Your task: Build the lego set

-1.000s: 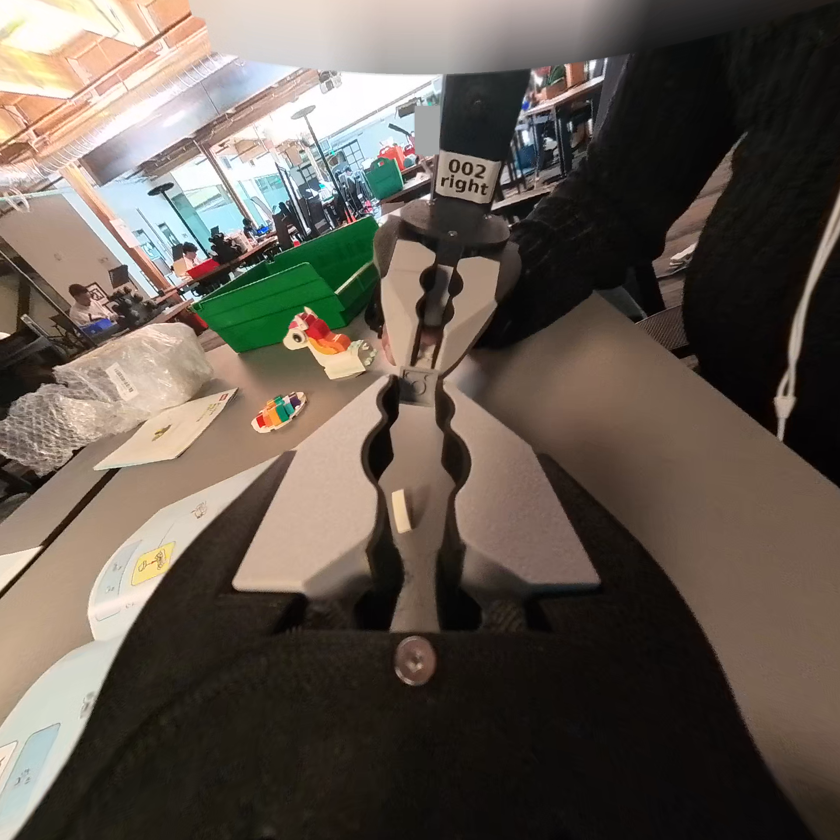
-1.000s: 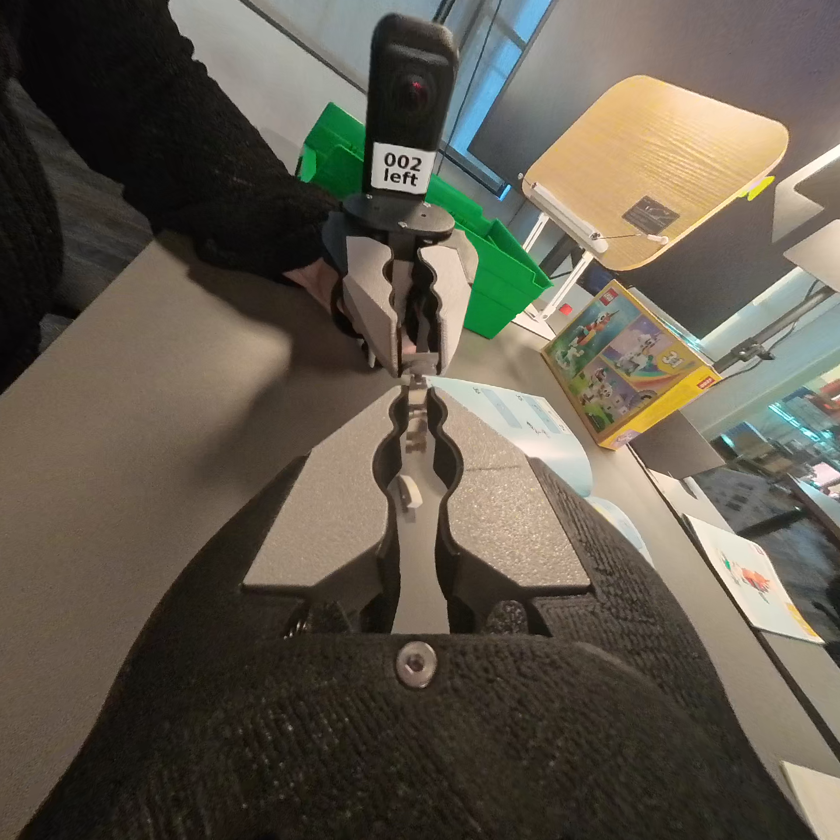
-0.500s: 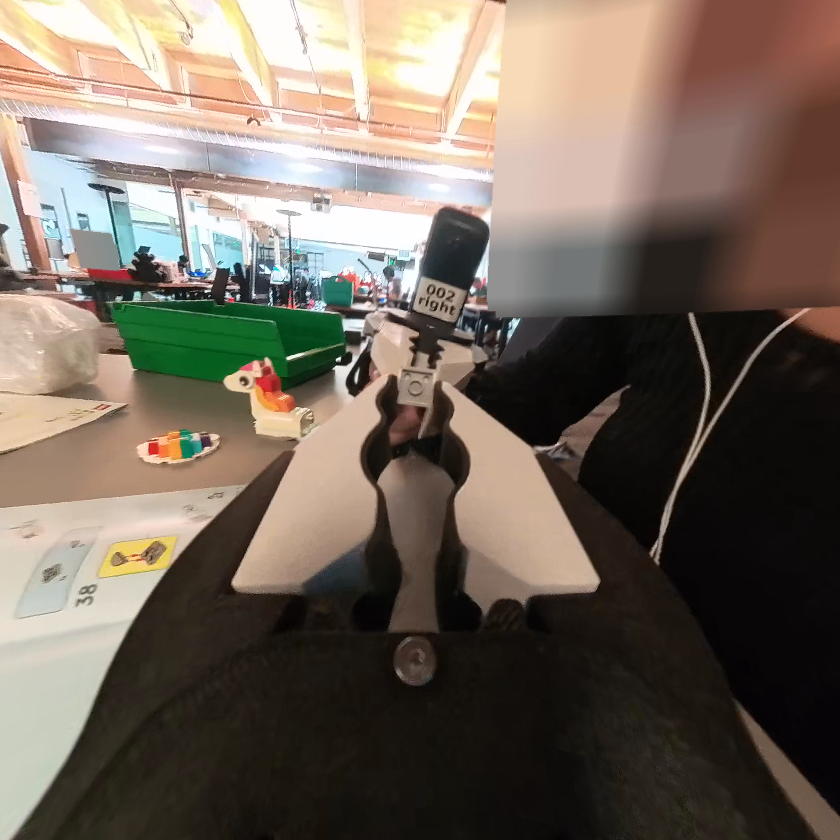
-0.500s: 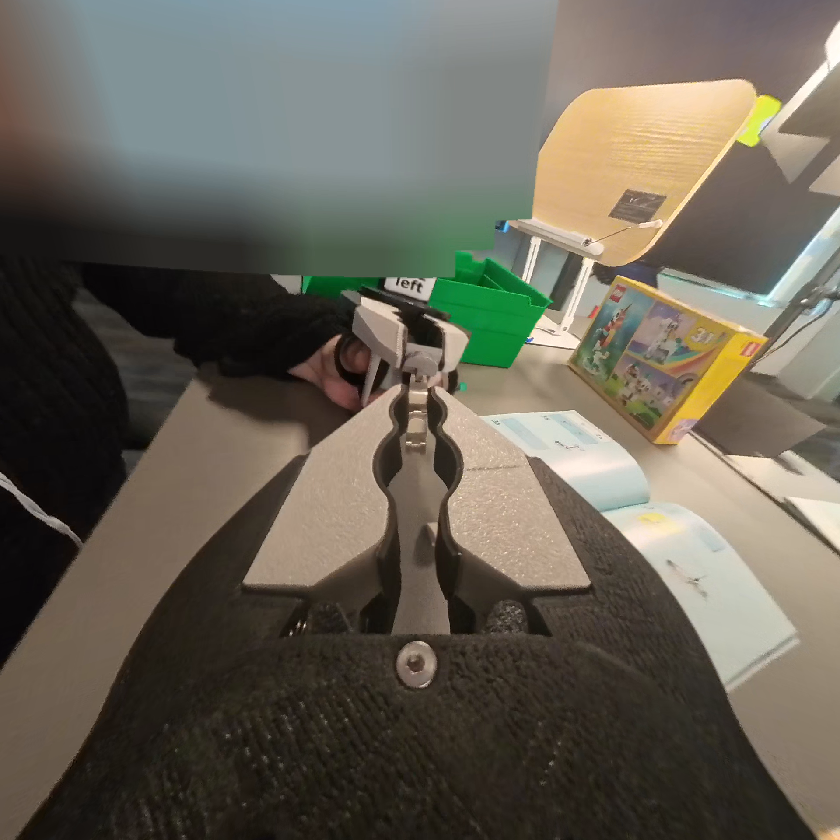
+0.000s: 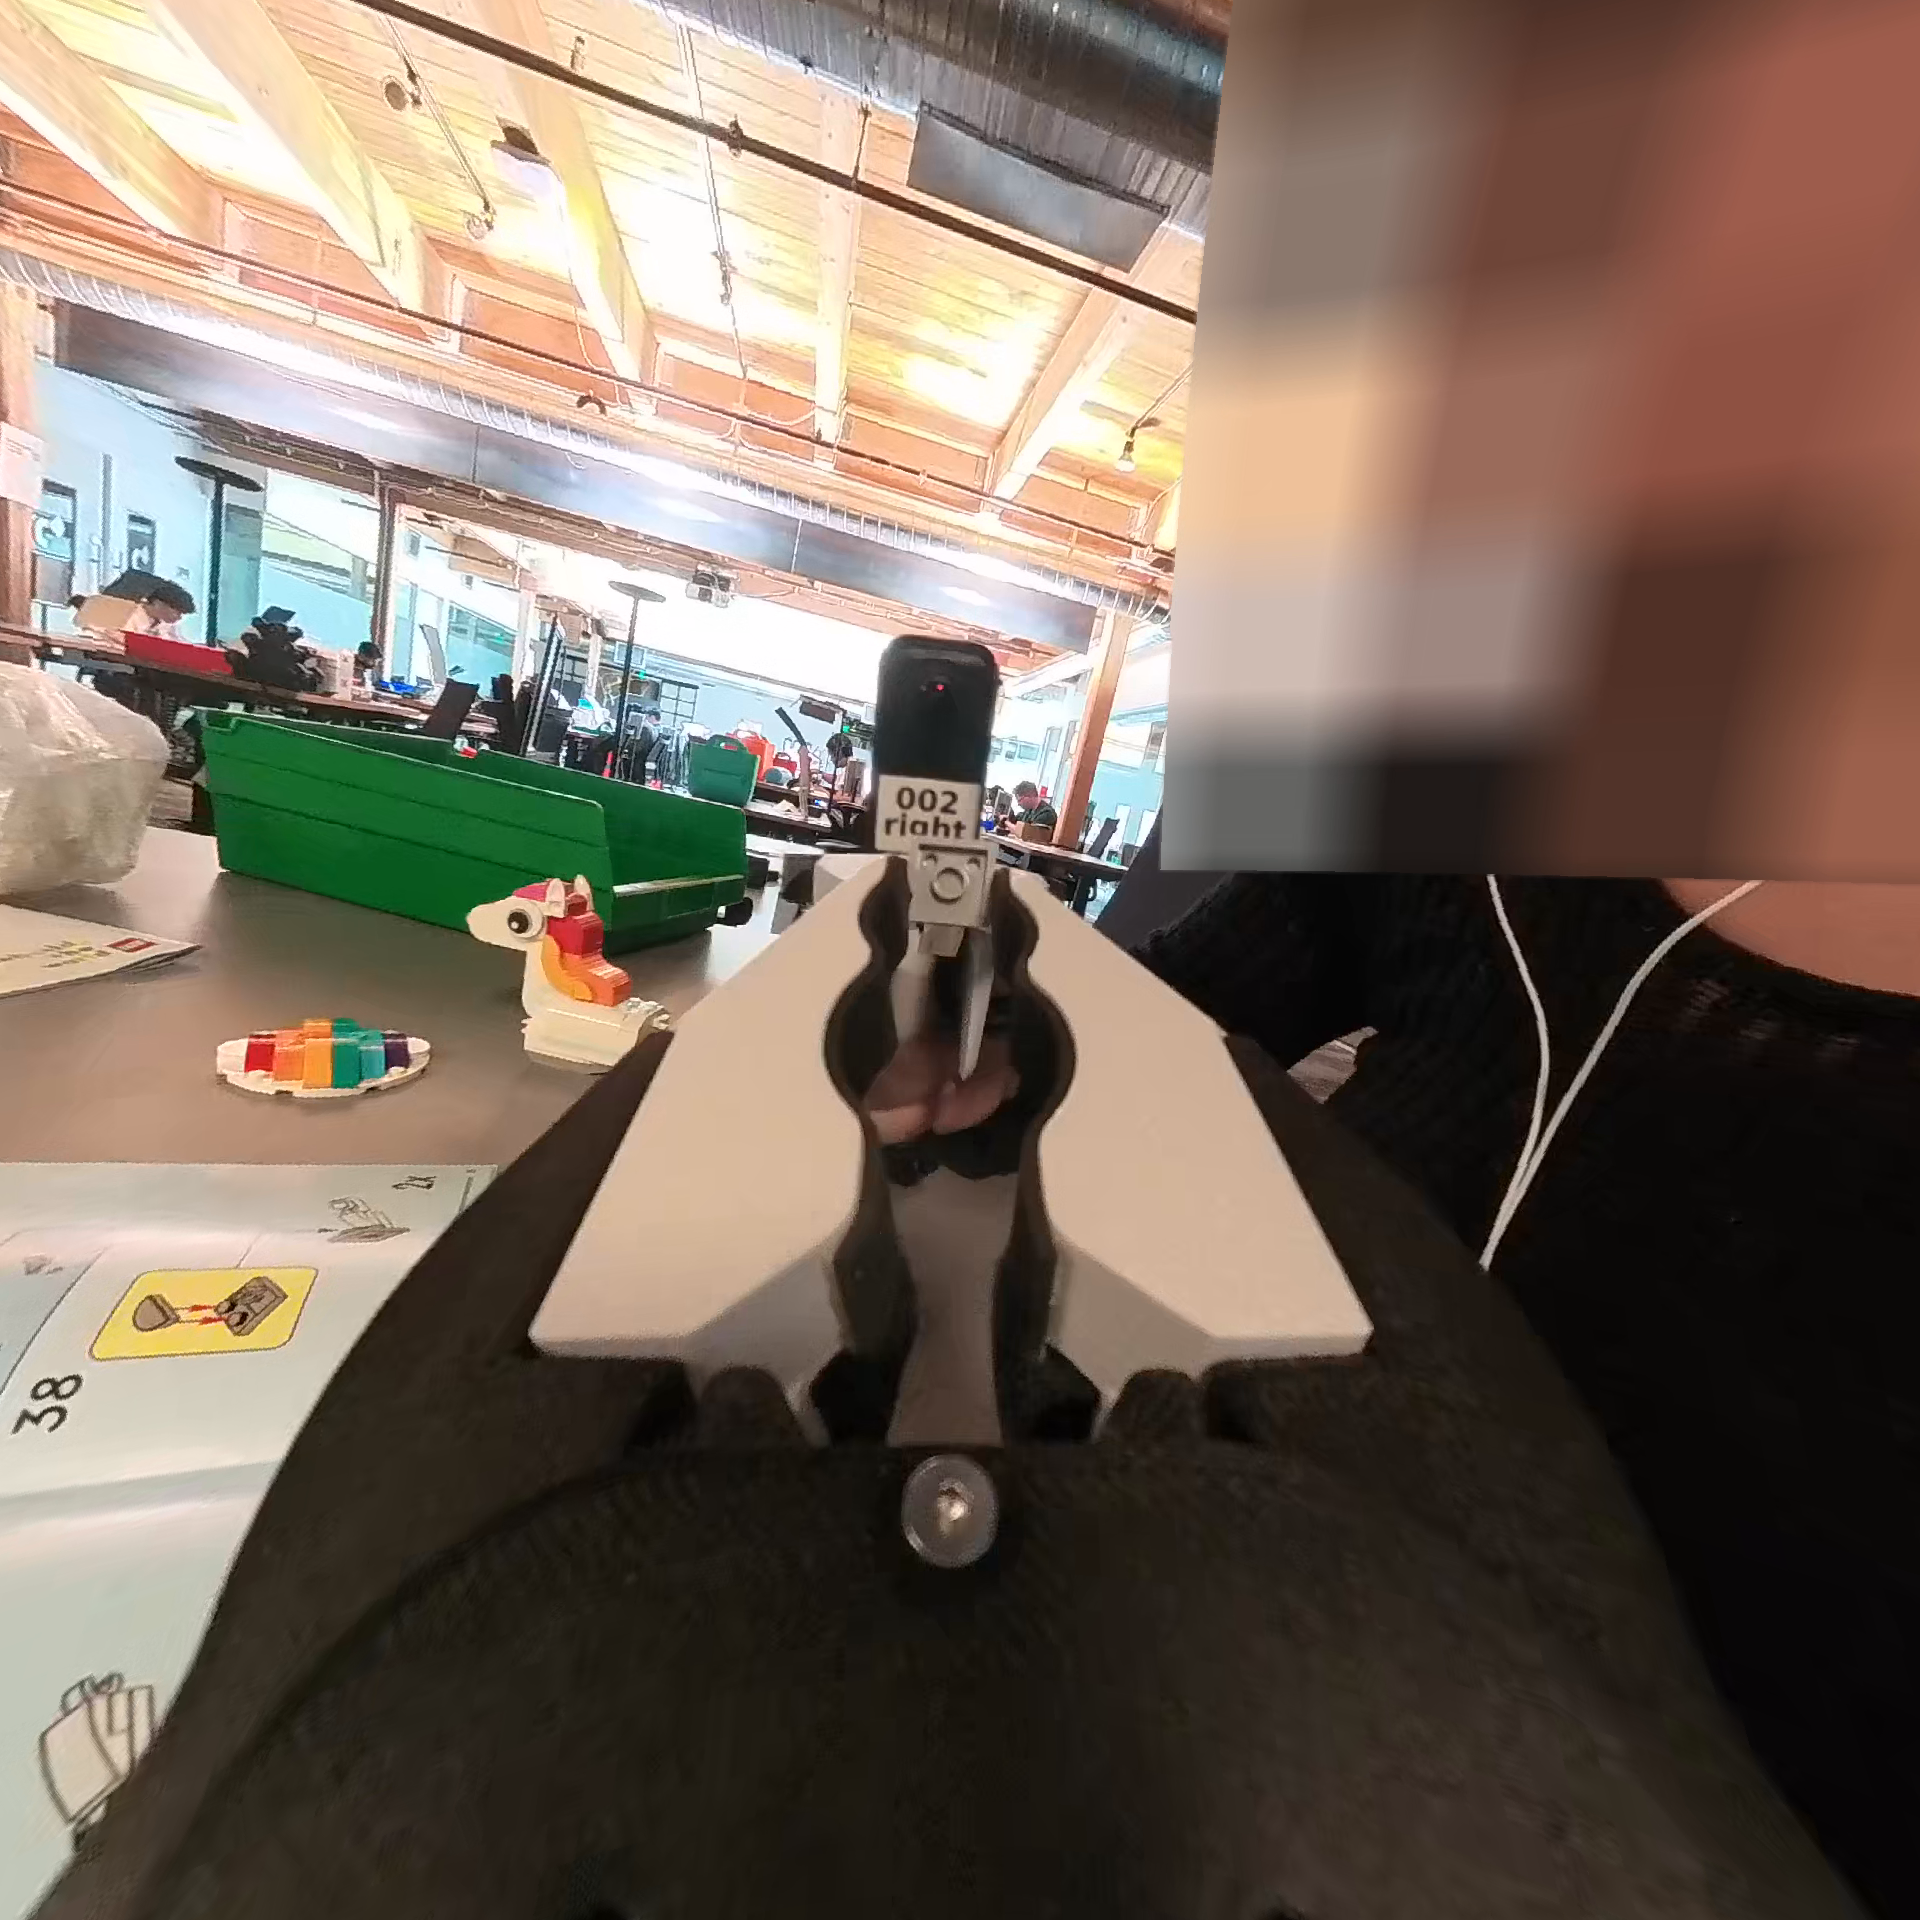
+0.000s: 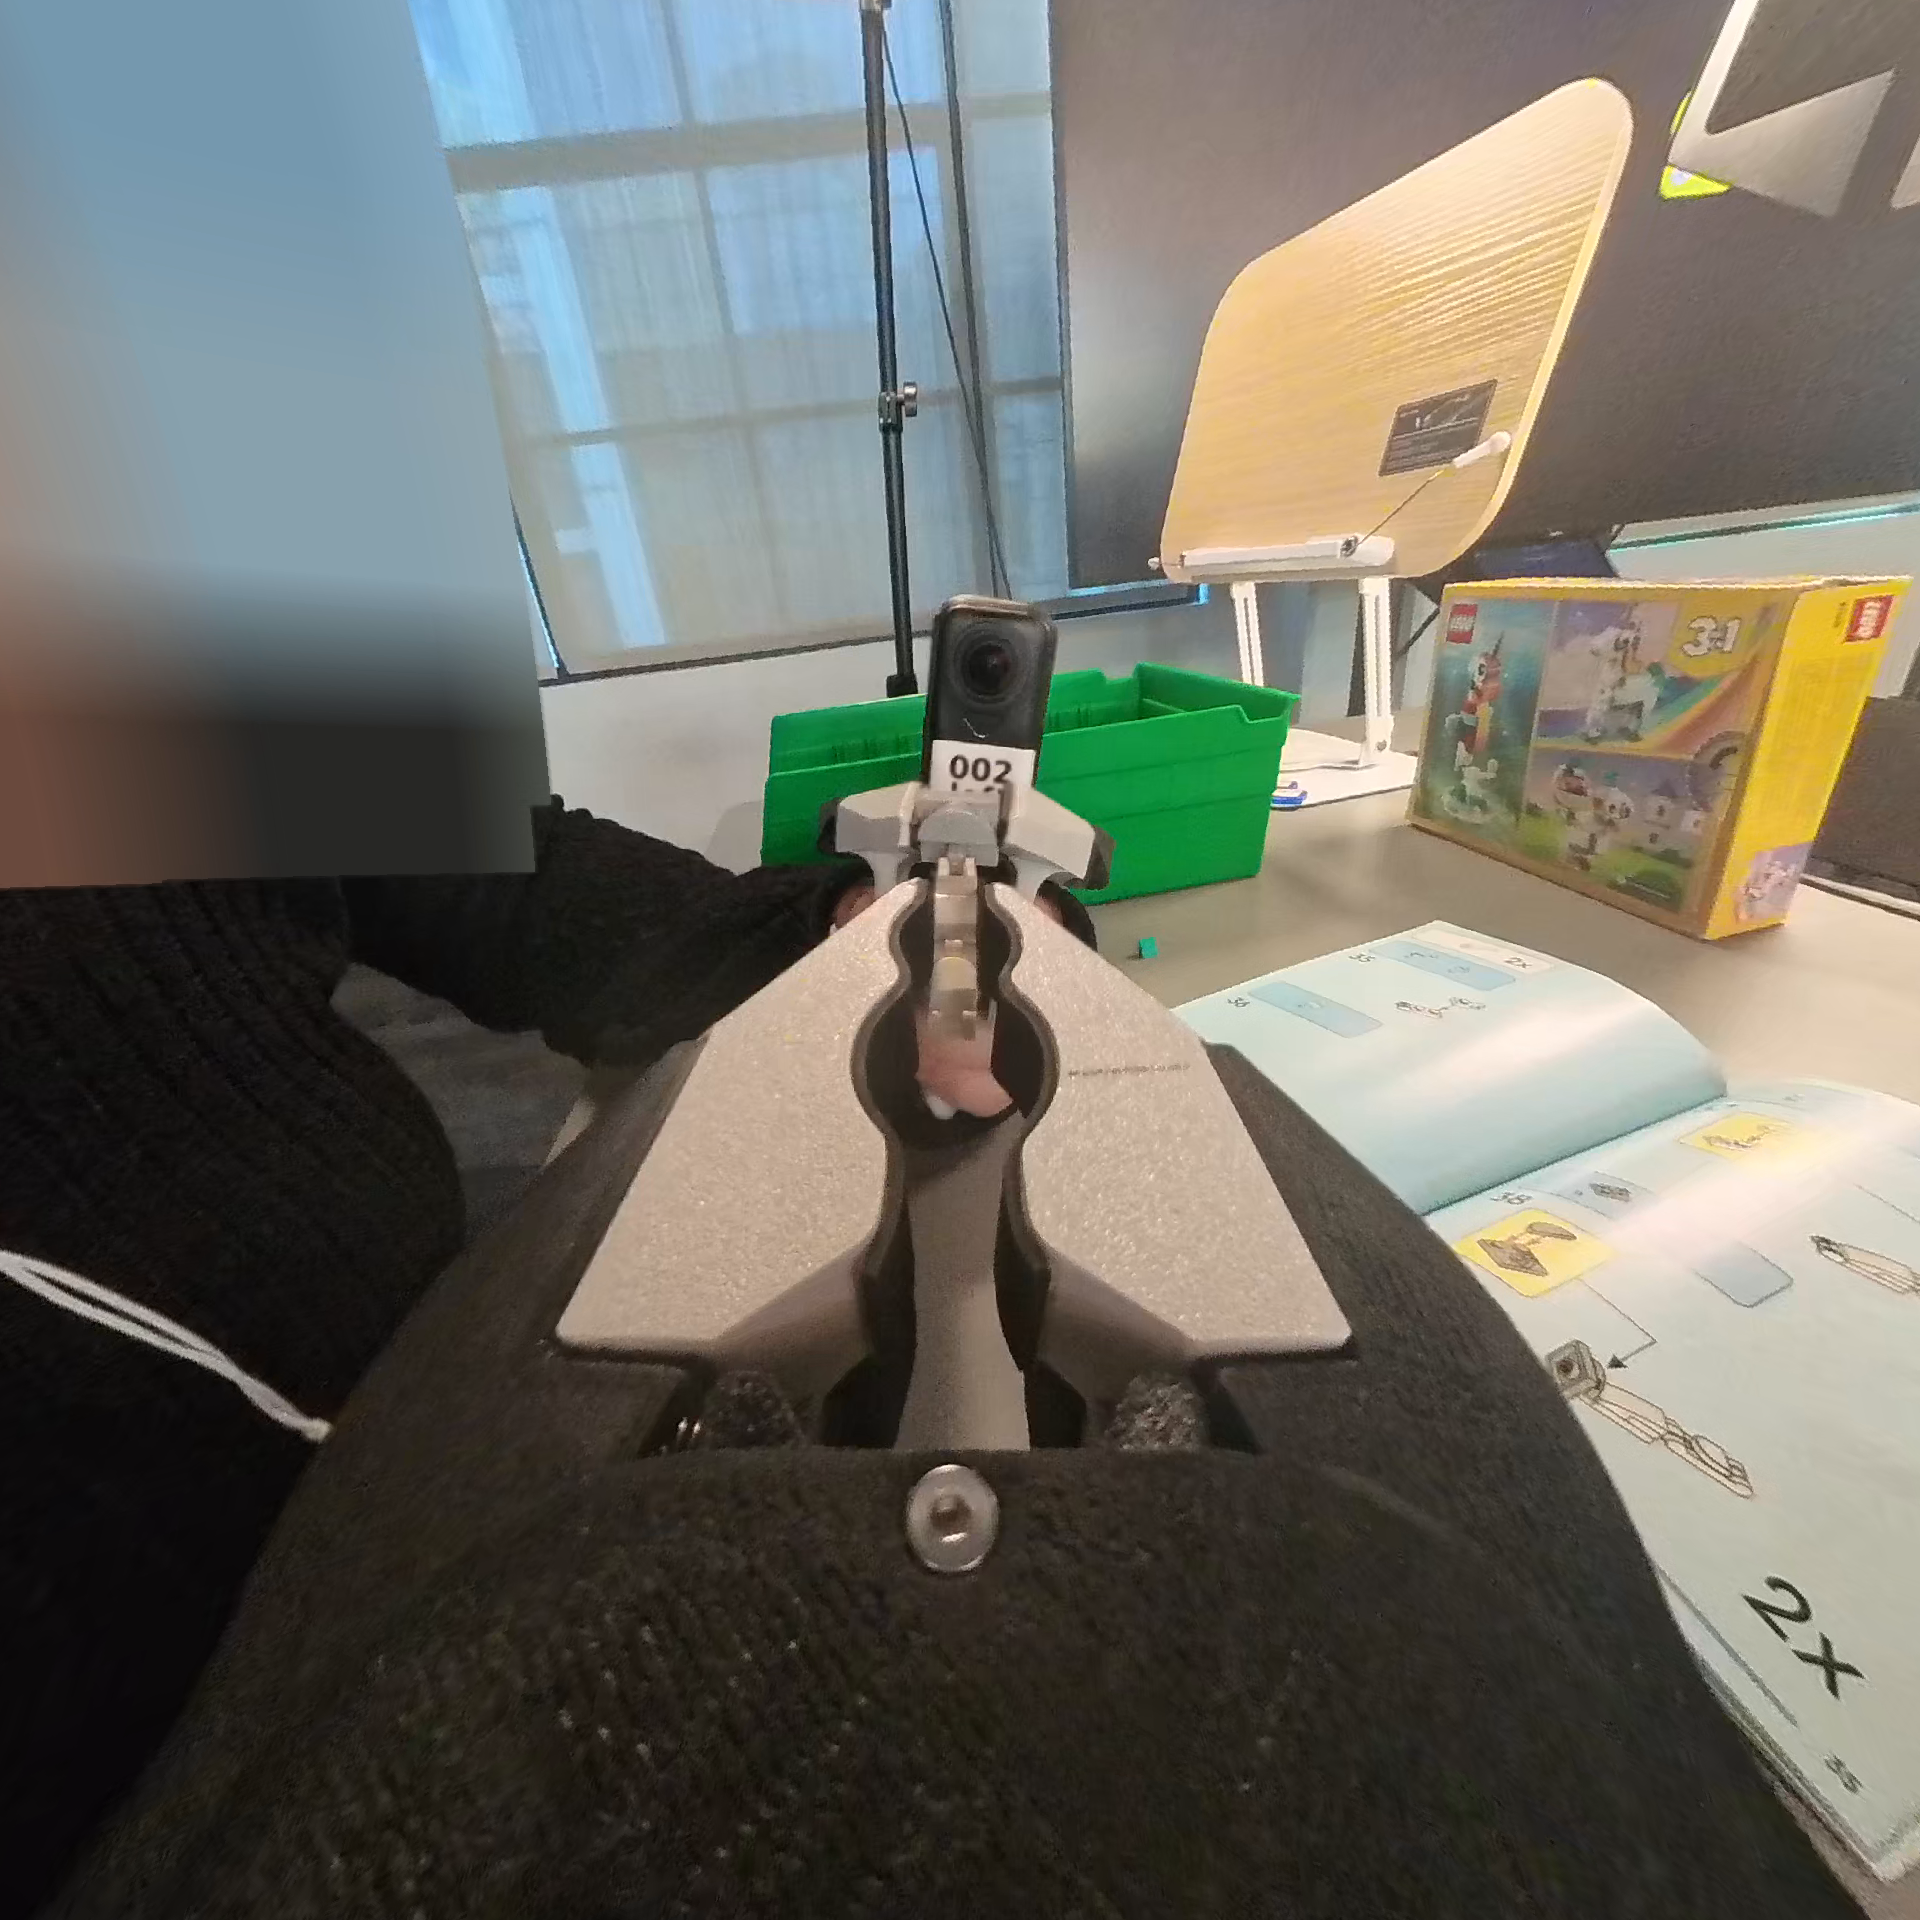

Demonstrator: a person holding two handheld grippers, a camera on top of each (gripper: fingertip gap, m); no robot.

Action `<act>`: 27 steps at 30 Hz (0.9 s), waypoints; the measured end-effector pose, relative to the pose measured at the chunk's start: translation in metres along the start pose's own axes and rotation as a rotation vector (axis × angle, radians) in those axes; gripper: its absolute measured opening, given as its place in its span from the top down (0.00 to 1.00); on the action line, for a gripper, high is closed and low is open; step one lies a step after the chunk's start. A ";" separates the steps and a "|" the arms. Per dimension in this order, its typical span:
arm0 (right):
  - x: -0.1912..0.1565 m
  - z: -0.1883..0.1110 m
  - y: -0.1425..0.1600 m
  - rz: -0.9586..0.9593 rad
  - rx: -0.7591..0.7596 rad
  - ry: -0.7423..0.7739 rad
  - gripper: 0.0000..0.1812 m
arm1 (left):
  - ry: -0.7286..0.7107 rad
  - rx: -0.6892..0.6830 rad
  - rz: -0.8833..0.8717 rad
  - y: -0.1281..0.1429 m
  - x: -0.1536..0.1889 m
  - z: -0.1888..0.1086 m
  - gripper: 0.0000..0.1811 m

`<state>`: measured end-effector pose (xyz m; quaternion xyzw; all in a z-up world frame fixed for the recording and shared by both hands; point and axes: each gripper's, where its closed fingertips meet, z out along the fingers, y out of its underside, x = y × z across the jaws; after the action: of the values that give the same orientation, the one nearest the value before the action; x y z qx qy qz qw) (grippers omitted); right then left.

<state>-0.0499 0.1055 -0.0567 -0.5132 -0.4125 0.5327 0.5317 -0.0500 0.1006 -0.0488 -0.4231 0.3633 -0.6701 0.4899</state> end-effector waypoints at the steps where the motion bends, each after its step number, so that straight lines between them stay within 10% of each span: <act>1: 0.001 0.000 0.000 -0.007 0.005 0.008 0.97 | -0.005 0.001 -0.001 0.000 0.000 0.000 0.91; 27: 0.012 -0.008 0.016 -0.132 -0.151 -0.003 0.97 | -0.143 -0.133 0.043 0.014 -0.018 -0.002 0.85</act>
<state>-0.0433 0.1156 -0.0743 -0.5229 -0.4852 0.4645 0.5247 -0.0444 0.1145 -0.0663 -0.4934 0.3800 -0.6020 0.4997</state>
